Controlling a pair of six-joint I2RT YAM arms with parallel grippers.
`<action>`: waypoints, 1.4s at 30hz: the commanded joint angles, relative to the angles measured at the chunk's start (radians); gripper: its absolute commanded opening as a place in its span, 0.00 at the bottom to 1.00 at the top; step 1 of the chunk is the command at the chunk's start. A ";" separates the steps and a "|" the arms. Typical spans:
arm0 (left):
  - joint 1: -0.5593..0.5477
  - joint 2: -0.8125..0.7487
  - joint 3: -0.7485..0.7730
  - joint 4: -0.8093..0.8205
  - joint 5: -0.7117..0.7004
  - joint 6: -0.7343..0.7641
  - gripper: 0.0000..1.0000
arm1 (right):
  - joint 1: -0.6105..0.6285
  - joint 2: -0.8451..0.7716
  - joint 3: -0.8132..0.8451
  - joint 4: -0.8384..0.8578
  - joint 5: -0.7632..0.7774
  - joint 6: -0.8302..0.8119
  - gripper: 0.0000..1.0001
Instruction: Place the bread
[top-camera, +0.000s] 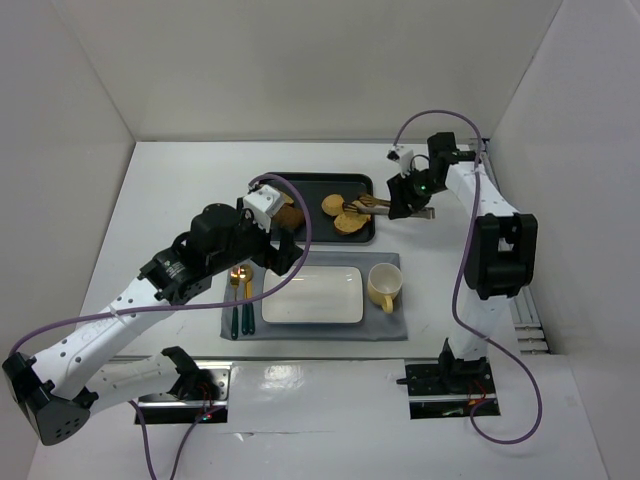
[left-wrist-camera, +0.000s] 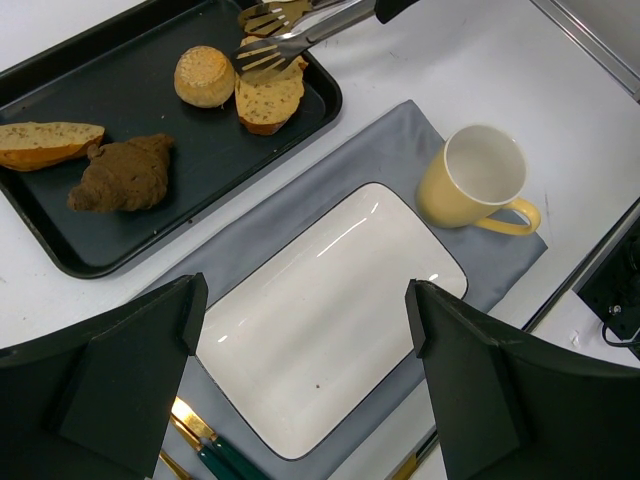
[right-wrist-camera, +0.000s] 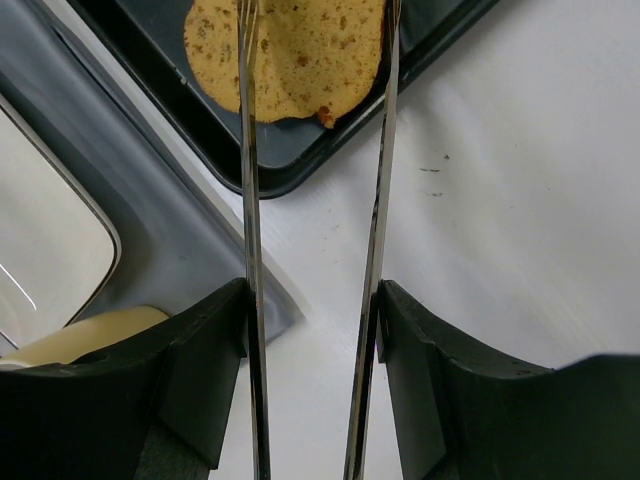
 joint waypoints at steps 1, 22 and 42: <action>-0.001 -0.024 0.001 0.044 -0.011 0.002 1.00 | 0.017 0.009 0.063 -0.043 0.011 -0.009 0.61; -0.001 -0.033 0.001 0.044 -0.011 0.002 1.00 | 0.026 0.066 0.130 -0.184 0.002 -0.018 0.57; -0.001 -0.042 -0.008 0.053 -0.011 0.002 1.00 | 0.026 0.075 0.140 -0.244 -0.016 -0.027 0.31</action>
